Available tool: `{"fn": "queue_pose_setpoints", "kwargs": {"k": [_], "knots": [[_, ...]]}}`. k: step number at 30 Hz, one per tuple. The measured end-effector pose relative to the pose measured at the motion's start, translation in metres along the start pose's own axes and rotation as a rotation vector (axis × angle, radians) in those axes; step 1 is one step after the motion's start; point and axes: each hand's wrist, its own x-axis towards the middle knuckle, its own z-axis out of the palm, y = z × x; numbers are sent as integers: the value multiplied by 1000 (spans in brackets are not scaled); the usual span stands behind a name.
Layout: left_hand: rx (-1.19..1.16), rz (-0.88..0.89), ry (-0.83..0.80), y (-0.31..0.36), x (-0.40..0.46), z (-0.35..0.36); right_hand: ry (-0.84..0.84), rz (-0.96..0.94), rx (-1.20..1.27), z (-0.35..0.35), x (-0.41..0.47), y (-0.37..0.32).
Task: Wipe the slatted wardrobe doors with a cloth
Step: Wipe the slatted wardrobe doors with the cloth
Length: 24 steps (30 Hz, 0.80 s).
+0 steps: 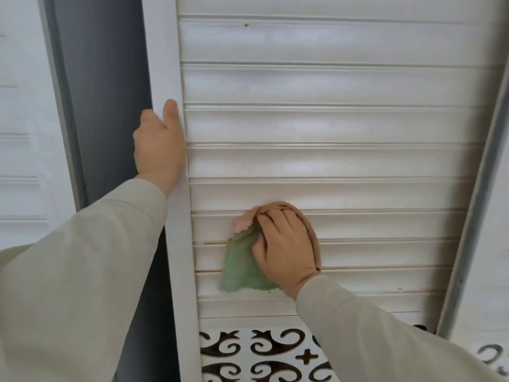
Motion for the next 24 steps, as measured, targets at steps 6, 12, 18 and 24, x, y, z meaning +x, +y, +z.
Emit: {"fn": "queue_pose_setpoints", "kwargs": {"k": [6, 12, 18, 24], "knots": [[32, 9, 51, -9, 4, -1, 17, 101, -210, -32, -44, 94], [348, 156, 293, -7, -3, 13, 137, 238, -85, -39, -39, 90], [450, 773, 134, 24, -53, 60, 114, 40, 130, -32, -8, 26], [637, 944, -27, -5, -55, 75, -69, -39, -20, -21, -17, 35]]}}
